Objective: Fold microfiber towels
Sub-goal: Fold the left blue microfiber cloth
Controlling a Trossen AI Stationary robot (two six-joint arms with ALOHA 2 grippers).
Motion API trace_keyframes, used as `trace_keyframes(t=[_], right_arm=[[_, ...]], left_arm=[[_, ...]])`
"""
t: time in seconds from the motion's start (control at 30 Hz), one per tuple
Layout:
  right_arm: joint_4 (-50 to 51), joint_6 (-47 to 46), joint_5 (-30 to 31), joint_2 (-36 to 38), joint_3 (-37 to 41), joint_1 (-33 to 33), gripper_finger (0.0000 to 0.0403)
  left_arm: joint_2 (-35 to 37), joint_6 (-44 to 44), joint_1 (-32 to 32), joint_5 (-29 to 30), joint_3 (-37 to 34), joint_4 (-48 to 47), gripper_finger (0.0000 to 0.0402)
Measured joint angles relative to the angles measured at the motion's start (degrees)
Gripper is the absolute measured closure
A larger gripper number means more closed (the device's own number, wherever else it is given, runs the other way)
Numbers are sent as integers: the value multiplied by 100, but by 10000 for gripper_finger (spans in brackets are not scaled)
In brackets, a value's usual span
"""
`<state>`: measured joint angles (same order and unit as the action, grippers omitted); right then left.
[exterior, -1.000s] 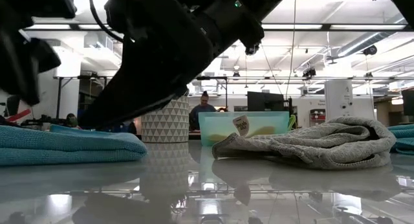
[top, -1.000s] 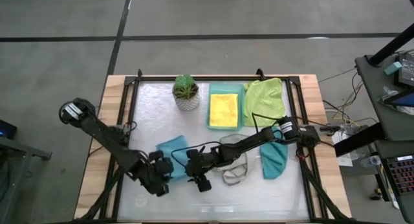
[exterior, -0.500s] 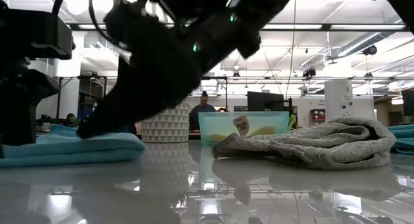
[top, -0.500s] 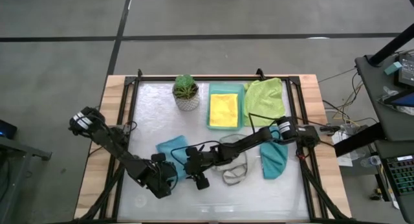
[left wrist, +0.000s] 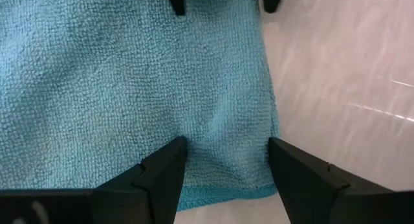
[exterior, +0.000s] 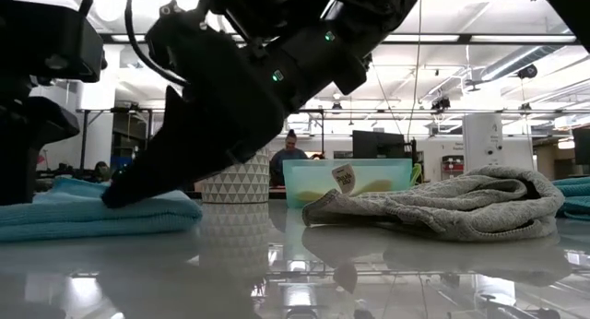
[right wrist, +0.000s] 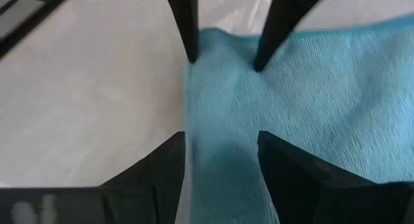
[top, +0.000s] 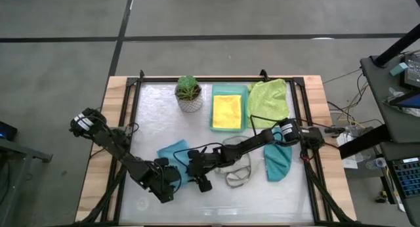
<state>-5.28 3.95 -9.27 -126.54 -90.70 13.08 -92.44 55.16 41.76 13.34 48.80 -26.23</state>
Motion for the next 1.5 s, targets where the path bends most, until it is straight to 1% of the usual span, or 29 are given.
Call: trace_keyframes(t=[0.2,0.37,0.53,0.63,0.73,0.8,0.93,1.1,1.23,1.4,1.5], right_arm=[[-298,123,-16,-3,0,57,220],[-401,121,-19,-56,0,87,221],[-750,-7,-112,-337,2,92,222],[-870,-34,-121,-387,0,68,229],[-858,-35,-124,-429,-9,36,244],[-855,-39,-129,-446,-7,19,261],[-873,-34,-121,-457,-7,-4,313],[-842,-33,-127,-462,-7,-37,383],[-791,-37,-125,-428,-7,-37,390],[-491,50,-123,-188,-2,-37,391],[-283,118,-119,4,-2,-37,392]], left_arm=[[52,-200,-34,1,4,-46,197],[304,-306,-90,30,6,-386,197],[596,-326,-105,335,17,-720,197],[704,-359,-121,394,12,-961,197],[734,-419,-127,488,8,-1249,197],[734,-457,-127,701,-16,-1406,197],[732,-506,-138,1222,-193,-1388,197],[724,-448,-225,1612,-557,-1361,197],[710,-299,-317,1825,-832,-1341,197],[710,-291,-317,1838,-1023,-1272,197],[714,-284,-317,1883,-1172,-987,197]])
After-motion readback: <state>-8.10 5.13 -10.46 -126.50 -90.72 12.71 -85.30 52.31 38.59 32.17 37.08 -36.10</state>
